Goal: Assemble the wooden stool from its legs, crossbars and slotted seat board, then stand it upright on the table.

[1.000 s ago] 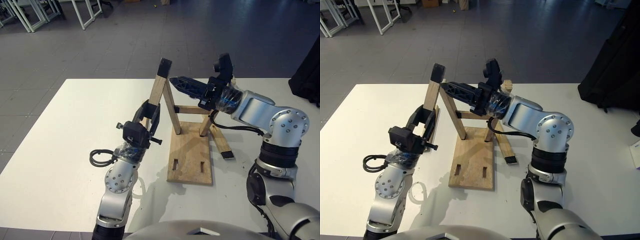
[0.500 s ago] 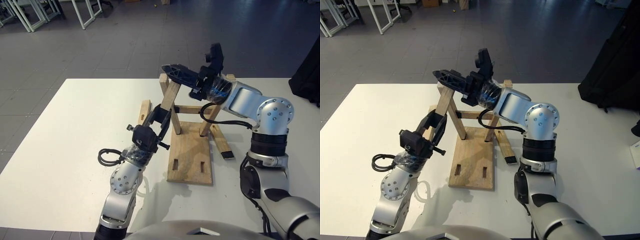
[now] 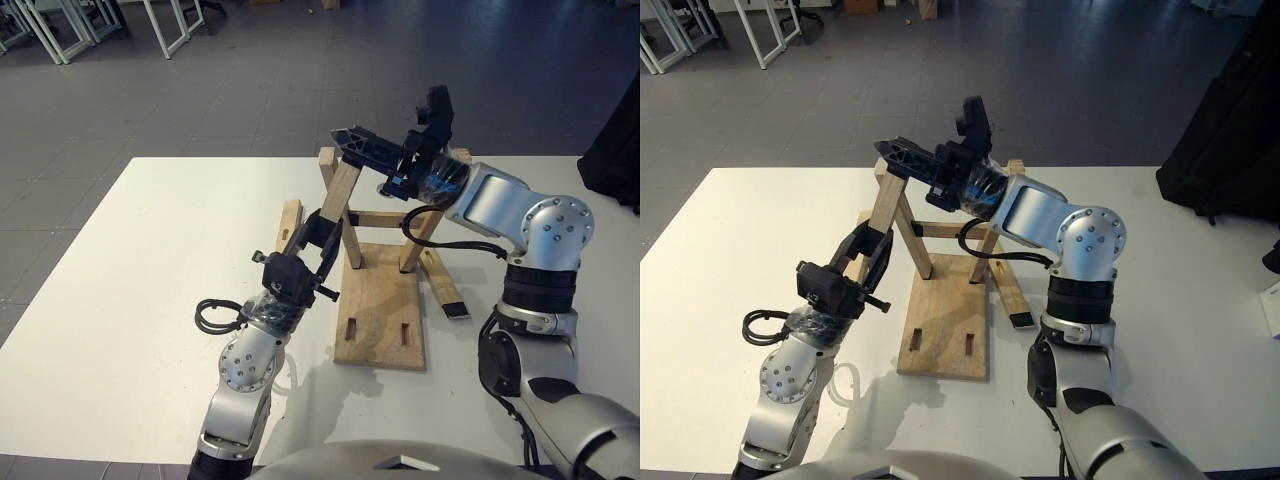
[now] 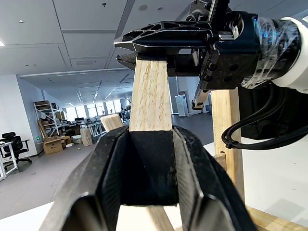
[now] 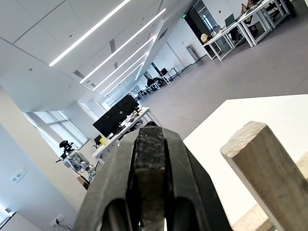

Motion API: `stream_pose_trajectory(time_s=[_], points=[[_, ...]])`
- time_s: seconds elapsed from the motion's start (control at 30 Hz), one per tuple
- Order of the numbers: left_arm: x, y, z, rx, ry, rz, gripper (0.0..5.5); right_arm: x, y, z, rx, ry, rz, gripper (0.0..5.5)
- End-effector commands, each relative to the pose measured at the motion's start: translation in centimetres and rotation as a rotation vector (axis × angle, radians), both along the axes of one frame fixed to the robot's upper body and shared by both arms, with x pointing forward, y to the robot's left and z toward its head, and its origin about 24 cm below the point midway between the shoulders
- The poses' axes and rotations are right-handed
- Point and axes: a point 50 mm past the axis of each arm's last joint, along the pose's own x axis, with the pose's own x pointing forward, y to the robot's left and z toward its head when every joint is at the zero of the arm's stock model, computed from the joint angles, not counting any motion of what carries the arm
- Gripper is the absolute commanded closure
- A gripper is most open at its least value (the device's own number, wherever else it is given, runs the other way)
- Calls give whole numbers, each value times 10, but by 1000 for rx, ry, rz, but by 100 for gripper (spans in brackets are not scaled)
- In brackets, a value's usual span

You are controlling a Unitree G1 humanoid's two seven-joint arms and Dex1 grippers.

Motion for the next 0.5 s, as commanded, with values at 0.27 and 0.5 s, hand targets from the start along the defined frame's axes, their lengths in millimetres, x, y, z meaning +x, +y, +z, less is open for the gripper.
stream_pose_trajectory(time_s=[0.27,0.5], points=[[1,15,-35,19,270,110,222,-20,-74,11,18,-58,-226,509],[11,32,-62,134,418,276,169,-34,-119,-55,-467,-2,-644,509]])
